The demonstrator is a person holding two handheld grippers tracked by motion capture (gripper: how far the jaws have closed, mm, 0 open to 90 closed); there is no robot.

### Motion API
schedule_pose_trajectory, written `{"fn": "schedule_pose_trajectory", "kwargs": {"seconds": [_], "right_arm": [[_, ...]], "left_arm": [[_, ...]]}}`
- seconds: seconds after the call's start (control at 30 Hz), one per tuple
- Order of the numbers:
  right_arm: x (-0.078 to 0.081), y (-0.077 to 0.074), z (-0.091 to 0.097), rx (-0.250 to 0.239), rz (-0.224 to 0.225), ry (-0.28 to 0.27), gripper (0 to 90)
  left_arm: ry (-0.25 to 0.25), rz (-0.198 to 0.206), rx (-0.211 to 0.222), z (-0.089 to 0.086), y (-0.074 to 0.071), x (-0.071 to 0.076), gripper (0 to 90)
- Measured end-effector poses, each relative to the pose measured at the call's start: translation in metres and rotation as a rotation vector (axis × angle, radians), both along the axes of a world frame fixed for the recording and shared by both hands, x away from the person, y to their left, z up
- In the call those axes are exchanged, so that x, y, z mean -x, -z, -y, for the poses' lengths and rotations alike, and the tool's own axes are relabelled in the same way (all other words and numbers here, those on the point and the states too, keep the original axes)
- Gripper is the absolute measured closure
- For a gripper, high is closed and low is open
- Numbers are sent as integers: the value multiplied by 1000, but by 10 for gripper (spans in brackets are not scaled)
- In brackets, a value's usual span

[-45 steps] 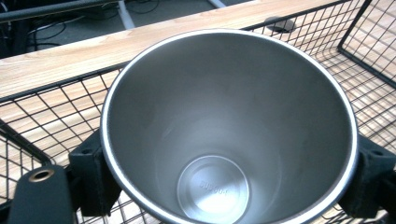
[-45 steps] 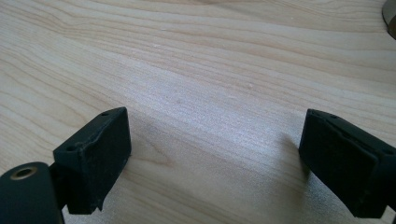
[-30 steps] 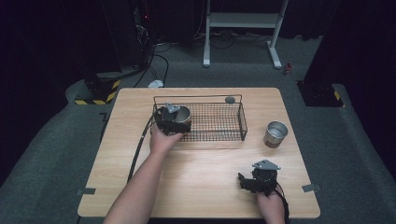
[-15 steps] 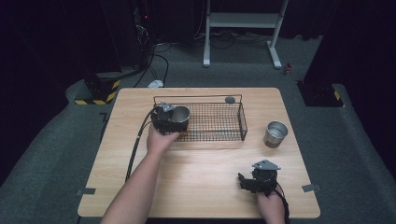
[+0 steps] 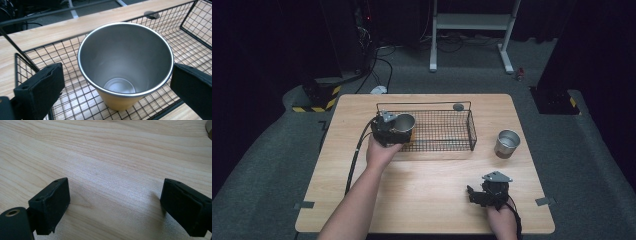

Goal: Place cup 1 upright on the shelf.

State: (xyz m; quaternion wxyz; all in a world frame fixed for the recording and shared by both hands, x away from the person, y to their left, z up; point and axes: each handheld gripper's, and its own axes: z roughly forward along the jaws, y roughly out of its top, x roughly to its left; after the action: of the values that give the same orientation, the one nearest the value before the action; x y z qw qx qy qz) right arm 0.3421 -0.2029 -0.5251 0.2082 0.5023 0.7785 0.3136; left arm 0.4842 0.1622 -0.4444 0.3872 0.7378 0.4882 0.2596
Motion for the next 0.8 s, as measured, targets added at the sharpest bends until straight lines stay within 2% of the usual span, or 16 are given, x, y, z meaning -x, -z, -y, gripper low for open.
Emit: {"fn": "schedule_pose_trajectory", "kwargs": {"seconds": [0.37,0.57,0.8], "right_arm": [[0,0,0,1,0,0,91],[0,0,0,1,0,0,91],[0,0,0,1,0,0,91]], "left_arm": [[-13,6,20,-7,-5,2,0],[0,-5,36,-11,-5,5,0],[12,11,46,-13,-12,13,1]]}}
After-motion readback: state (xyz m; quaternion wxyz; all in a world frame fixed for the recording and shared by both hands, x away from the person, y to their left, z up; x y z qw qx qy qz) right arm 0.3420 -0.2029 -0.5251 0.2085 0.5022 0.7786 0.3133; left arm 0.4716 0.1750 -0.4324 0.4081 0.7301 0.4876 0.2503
